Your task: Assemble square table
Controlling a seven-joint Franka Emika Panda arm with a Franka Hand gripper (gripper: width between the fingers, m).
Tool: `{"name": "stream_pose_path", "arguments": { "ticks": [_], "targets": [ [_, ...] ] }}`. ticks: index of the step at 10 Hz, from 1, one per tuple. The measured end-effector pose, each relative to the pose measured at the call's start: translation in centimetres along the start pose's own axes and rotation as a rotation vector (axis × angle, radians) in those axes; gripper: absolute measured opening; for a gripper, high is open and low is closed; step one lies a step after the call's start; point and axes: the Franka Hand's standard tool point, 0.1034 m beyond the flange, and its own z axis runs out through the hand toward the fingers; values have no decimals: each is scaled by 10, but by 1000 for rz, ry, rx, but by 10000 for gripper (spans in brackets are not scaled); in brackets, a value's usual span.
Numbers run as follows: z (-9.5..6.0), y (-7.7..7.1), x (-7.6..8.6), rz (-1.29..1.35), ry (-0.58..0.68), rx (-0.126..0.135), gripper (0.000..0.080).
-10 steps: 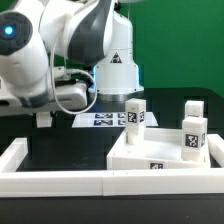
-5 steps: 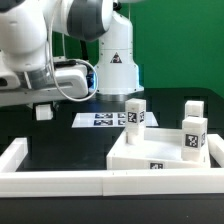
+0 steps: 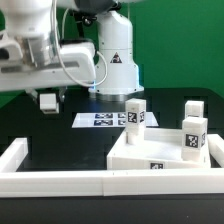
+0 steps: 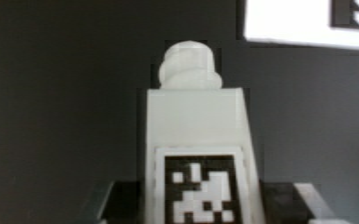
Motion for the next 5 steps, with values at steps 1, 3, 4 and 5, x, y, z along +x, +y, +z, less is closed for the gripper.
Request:
{"name": "stream_pose_path", "arguments": {
  "ticks": [1, 3, 4, 5],
  "targets": [
    [-12, -1, 6, 0, 53, -9, 290],
    [-25, 1, 14, -5, 173, -31, 290],
    [-23, 3, 16, -7, 253, -42, 290],
    [-22, 5, 14, -7, 305, -51, 290]
  ]
}}
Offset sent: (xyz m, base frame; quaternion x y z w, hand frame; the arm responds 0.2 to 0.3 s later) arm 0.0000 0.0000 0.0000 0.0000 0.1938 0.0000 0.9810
